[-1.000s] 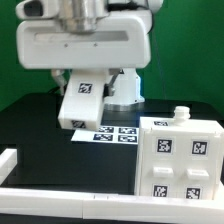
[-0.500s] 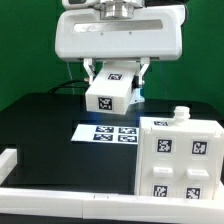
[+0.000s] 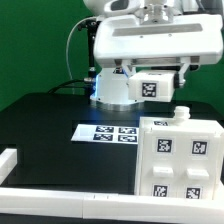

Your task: Assemble cabinet

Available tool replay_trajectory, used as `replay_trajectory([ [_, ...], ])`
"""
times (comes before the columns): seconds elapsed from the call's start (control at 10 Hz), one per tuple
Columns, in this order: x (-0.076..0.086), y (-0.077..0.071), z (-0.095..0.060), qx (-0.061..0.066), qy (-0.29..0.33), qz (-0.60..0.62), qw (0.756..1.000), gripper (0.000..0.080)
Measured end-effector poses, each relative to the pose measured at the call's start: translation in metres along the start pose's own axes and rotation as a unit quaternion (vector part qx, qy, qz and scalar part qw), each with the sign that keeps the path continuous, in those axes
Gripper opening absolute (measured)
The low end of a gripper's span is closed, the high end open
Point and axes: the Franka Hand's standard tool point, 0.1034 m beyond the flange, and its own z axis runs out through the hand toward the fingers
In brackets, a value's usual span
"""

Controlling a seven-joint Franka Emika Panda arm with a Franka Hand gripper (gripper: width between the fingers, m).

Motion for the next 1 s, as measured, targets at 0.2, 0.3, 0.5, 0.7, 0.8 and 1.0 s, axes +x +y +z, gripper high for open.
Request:
replay_trajectory([
  [0.2, -0.023, 0.001, 0.011, -0.005, -0.033, -0.006, 0.999, 0.0555],
  [0.3, -0.033, -0.004, 0.016, -0.003, -0.073, -0.015, 0.997, 0.0555],
  [0.5, -0.008, -0.026, 0.020, 0.003, -0.071, -0.021, 0.997, 0.0555],
  [0.7, 0.004, -0.034, 0.015, 0.002, -0.061, -0.026, 0.998, 0.0555],
  [0.8, 0.004, -0.029, 0.014, 0.000, -0.060, -0.023, 0.998, 0.0555],
  [1.0, 0.000, -0.022, 0.012, -0.003, -0.059, -0.026, 0.998, 0.0555],
])
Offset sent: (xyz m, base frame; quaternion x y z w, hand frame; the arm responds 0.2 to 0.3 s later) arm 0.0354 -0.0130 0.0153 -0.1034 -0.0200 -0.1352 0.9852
